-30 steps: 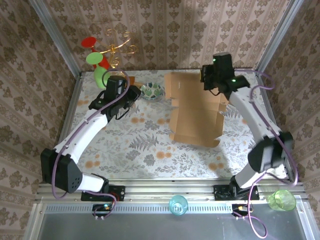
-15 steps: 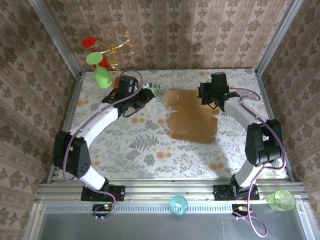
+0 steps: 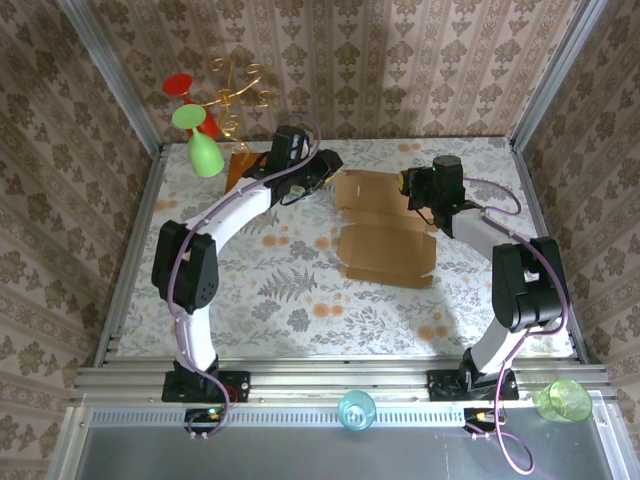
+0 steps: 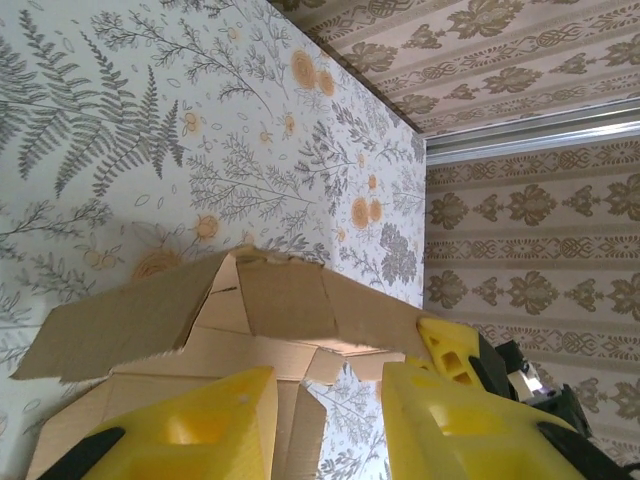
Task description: Fold the paper box
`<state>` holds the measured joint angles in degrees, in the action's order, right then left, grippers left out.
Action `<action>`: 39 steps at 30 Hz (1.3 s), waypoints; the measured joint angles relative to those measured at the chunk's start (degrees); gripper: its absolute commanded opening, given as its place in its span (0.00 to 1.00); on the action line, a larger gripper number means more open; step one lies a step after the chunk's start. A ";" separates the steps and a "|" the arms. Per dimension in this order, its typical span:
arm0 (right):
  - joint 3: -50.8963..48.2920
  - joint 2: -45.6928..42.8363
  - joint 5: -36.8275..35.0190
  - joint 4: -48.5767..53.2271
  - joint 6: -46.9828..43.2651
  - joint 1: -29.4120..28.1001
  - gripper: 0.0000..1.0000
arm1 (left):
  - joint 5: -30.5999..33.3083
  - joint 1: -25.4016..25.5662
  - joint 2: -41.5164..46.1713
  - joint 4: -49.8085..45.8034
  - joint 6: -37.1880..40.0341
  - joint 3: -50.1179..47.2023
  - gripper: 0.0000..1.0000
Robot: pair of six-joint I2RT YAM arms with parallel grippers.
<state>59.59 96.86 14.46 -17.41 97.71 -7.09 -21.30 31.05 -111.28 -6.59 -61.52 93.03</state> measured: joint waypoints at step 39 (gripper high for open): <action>-0.83 2.54 2.12 -6.47 0.02 0.07 0.00 | -1.42 4.07 -12.63 -5.60 3.28 13.46 0.16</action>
<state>58.76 99.39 16.58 -23.88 97.73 -7.03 -22.72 35.11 -123.92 -12.19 -58.24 106.50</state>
